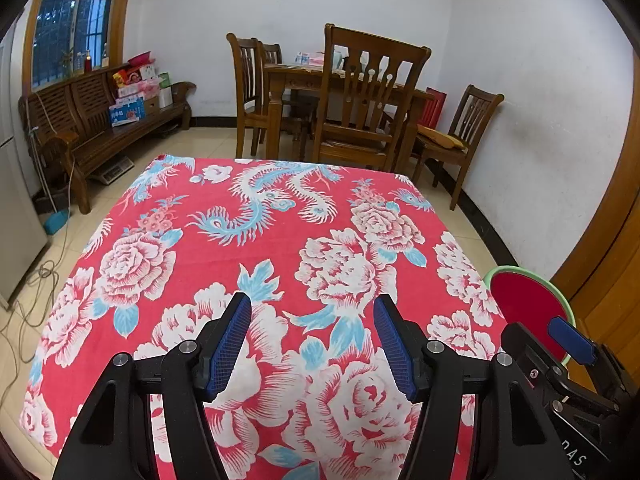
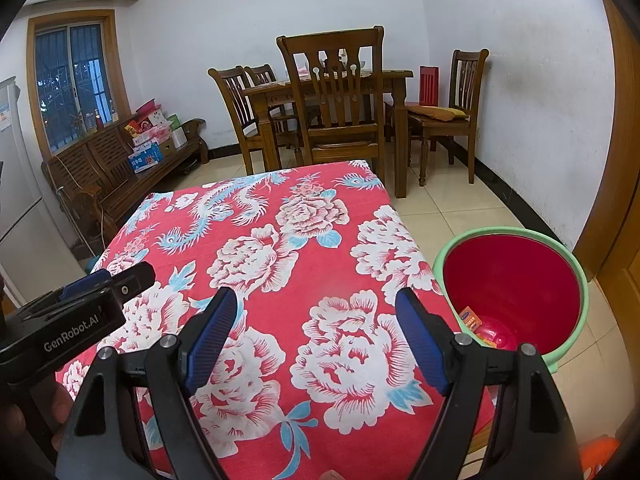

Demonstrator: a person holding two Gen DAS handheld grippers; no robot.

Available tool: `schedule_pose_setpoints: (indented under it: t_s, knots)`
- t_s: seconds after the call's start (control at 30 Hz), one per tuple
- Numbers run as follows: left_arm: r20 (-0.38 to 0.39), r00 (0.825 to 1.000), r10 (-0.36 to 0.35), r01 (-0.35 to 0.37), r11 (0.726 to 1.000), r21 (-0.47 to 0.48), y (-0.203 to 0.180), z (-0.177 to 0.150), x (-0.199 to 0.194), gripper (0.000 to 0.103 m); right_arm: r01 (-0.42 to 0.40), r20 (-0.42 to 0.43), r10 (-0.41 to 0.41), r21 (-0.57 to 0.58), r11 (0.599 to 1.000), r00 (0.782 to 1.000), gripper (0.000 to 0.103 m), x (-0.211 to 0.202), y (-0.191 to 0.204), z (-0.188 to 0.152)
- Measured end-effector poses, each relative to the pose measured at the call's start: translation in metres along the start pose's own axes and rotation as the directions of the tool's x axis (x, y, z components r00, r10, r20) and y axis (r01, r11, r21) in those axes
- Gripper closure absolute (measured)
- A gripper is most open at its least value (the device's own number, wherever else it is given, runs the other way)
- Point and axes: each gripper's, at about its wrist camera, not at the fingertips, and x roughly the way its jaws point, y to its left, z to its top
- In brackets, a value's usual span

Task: Collect trash

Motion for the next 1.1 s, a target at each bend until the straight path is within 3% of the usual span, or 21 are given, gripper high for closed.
schedule_pose_setpoints:
  t_s: [1.1]
  knots:
    - [-0.011, 1.0, -0.001, 0.001, 1.0, 0.005, -0.001, -0.0013, 0.0063, 0.038, 0.001, -0.003, -0.001, 0.002, 1.0, 1.0, 0.022, 0.001, -0.0017, 0.0006]
